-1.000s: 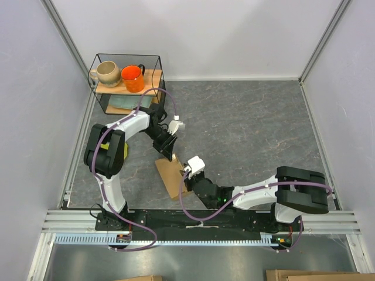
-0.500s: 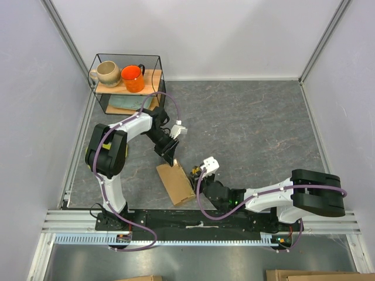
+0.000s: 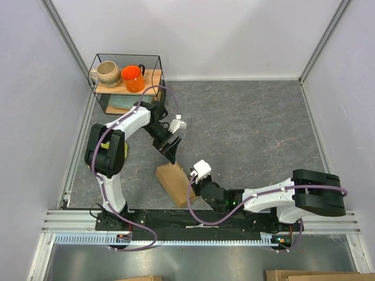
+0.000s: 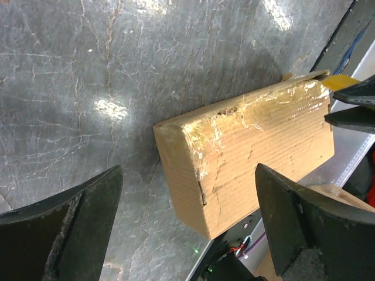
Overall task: Unpack the express box
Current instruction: Cut the express box at the center of the board.
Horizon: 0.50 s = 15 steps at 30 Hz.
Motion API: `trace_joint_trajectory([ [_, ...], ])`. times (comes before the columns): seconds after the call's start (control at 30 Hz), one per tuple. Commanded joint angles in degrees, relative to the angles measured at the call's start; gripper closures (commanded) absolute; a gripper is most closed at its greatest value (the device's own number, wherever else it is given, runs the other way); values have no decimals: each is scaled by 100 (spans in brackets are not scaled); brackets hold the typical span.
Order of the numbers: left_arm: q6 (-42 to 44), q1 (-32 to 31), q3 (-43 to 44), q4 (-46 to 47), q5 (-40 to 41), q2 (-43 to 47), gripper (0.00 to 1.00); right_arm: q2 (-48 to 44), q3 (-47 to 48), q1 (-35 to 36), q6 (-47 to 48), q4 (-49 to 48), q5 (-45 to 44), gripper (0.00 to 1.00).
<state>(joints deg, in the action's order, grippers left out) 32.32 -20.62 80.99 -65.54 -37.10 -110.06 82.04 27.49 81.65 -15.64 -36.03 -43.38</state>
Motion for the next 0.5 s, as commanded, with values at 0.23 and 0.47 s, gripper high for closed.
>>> trace_joint_trajectory([
  [0.23,776,-531,698,226,388,134,1,-39,64,387,1045,193,-268,100],
  [0.47,811,-531,156,348,388,449,1,-302,318,475,1493,61,-259,100],
])
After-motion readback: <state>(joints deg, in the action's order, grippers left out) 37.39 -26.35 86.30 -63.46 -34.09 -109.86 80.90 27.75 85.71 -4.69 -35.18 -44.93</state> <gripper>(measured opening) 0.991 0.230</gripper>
